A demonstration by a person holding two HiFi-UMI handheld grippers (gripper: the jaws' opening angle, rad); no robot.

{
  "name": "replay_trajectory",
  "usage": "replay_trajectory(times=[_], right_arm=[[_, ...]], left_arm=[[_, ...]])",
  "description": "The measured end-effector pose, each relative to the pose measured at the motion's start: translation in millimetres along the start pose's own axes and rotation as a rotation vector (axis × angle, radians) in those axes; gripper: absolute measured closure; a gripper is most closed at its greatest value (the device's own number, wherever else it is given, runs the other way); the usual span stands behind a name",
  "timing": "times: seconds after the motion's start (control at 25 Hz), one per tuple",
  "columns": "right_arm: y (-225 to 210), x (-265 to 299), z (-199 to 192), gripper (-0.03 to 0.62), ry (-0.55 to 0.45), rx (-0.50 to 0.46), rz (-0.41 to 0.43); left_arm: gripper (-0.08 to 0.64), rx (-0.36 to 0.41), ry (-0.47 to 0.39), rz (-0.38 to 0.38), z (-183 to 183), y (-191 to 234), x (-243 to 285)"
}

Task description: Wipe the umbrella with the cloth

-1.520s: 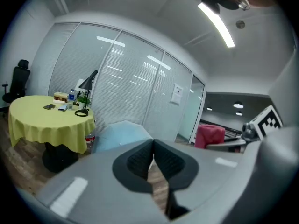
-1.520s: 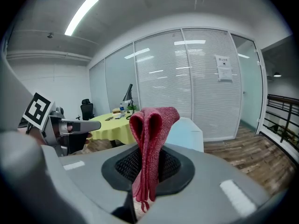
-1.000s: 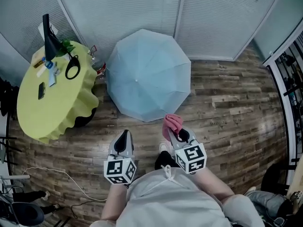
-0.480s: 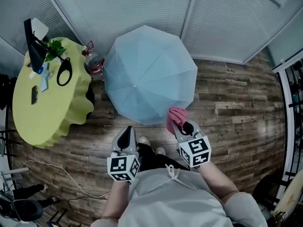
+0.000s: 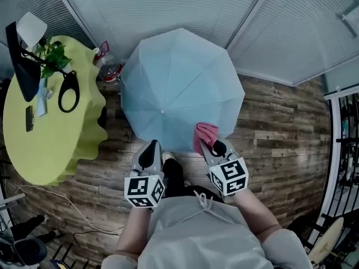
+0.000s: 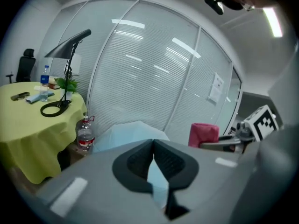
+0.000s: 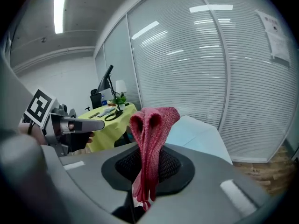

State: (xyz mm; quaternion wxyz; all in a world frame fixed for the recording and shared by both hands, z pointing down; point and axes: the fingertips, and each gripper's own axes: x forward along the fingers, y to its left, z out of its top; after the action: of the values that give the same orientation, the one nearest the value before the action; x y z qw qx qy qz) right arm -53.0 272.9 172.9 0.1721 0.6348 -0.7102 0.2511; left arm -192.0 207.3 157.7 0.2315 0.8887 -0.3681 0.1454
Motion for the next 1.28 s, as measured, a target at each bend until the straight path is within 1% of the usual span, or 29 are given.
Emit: replay_trajectory(times=[0.12, 0.28, 0.36, 0.52, 0.68, 0.8, 0.88, 1.04, 1.08, 1.16, 1.24, 1.28], right_arm=[[-7, 48, 20, 0.538, 0.022, -0.009, 0.004], [-16, 112, 36, 0.538, 0.057, -0.039, 0.024], [-18, 142, 36, 0.538, 0.084, -0.056, 0.049], [-20, 202, 29, 0.538, 0.150, -0.096, 0.122], [-19, 264, 4, 0.538, 0.248, -0.161, 0.211], [-23, 315, -21, 0.538, 0.322, -0.204, 0.259], [-27, 344, -40, 0.538, 0.372, -0.242, 0.291], [-32, 387, -85, 0.538, 0.496, -0.343, 0.360], [-33, 397, -96, 0.538, 0.524, -0.367, 0.378], [-35, 416, -116, 0.539, 0.569, -0.410, 0.409], [-37, 433, -135, 0.540, 0.602, -0.440, 0.435], [-37, 438, -144, 0.540, 0.618, -0.448, 0.448]], left_arm=[[0.552, -0.037, 0.025, 0.011, 11, 38, 36], [0.552, -0.042, 0.015, 0.038, 22, 78, 76], [0.552, -0.044, 0.006, 0.064, 19, 95, 91], [0.554, -0.103, -0.002, 0.113, 4, 123, 116], [0.554, -0.150, -0.001, 0.203, -26, 154, 137], [0.554, -0.154, -0.019, 0.294, -48, 184, 158], [0.554, -0.166, -0.030, 0.341, -65, 200, 171], [0.554, -0.208, -0.034, 0.410, -97, 214, 191], [0.554, -0.202, -0.041, 0.420, -101, 215, 196], [0.554, -0.165, -0.064, 0.436, -106, 218, 205], [0.552, -0.136, -0.085, 0.453, -111, 221, 213], [0.554, -0.133, -0.090, 0.462, -114, 222, 216]])
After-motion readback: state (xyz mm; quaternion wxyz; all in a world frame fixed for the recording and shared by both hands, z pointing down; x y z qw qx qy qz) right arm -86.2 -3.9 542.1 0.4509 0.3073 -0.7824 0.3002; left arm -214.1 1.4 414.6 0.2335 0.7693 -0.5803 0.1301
